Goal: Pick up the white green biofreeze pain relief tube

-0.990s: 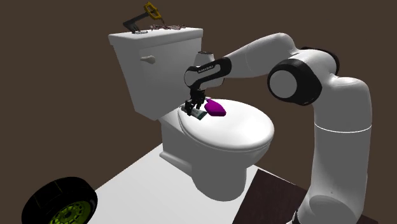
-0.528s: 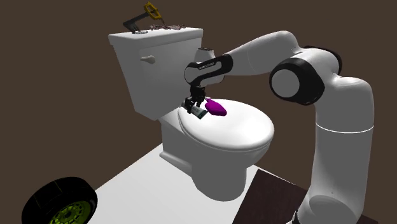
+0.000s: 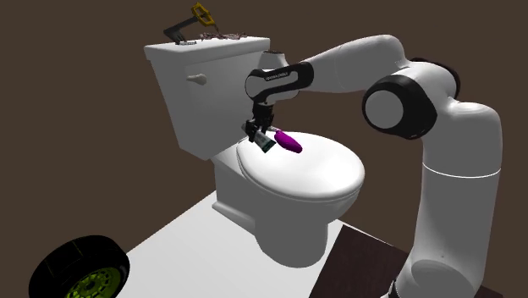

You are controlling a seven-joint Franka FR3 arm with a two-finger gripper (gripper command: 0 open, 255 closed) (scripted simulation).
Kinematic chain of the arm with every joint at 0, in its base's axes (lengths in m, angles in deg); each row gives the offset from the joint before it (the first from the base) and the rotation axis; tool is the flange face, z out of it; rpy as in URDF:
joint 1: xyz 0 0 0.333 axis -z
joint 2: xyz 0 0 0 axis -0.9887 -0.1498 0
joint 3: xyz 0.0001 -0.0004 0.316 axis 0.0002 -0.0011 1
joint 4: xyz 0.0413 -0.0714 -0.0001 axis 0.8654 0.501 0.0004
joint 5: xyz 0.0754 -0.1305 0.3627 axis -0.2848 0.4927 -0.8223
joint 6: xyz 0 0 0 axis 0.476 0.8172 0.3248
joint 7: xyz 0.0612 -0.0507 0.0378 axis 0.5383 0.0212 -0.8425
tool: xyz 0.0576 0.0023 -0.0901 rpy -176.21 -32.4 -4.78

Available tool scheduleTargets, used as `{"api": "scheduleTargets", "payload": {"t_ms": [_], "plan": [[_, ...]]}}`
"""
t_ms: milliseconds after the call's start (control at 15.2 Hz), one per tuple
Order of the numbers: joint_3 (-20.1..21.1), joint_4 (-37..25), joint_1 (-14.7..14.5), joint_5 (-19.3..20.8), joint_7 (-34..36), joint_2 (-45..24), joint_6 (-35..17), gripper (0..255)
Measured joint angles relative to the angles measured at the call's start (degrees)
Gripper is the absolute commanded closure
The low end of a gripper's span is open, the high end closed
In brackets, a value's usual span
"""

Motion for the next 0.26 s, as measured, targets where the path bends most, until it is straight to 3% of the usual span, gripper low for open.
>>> {"api": "scheduleTargets", "payload": {"t_ms": [264], "plan": [[-0.1,-1.7,0.0,0.3,0.3,0.7,2.4,255]]}}
